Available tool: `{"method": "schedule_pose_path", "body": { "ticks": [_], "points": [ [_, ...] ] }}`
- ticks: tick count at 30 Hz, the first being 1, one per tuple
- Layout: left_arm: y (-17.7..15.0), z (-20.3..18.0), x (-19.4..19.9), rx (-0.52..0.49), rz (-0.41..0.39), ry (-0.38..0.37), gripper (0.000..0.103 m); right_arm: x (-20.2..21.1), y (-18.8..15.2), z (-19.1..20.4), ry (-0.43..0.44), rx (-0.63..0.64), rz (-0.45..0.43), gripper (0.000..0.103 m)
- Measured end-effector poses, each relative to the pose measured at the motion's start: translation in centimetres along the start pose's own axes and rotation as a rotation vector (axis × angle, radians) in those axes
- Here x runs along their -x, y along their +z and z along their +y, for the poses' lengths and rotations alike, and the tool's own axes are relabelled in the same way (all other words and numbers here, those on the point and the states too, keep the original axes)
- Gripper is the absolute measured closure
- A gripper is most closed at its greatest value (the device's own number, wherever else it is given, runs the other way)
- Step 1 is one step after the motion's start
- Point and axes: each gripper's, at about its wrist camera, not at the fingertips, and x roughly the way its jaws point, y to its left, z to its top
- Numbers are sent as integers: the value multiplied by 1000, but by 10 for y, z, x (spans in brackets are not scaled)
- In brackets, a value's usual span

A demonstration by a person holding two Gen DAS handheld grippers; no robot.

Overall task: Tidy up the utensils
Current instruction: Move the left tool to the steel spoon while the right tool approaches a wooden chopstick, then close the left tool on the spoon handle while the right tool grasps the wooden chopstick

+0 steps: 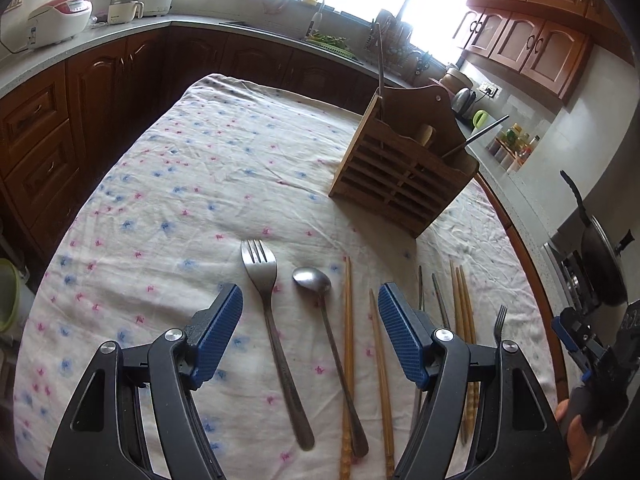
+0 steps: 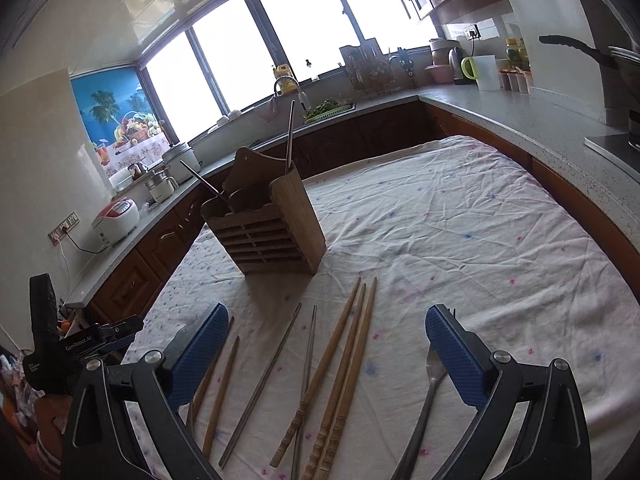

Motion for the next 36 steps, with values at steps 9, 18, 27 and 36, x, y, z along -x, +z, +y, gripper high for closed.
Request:
{"method": "schedule_pose_path", "body": {
  "ticks": [9,18,27,36],
  "points": [
    [-9,-5,-11,-13,57,3,31,-11,-8,3,-3,22,36,3],
    [-2,-15,-24,-40,110,-3,53,-27,-3,14,-3,55,68,39],
    [2,-22,-48,-87,192,22,71,-56,4,17,10,43,131,57],
    [1,-17,-74,-78,248,25,84,-103,2,12,-20,44,239,75]
  ]
}}
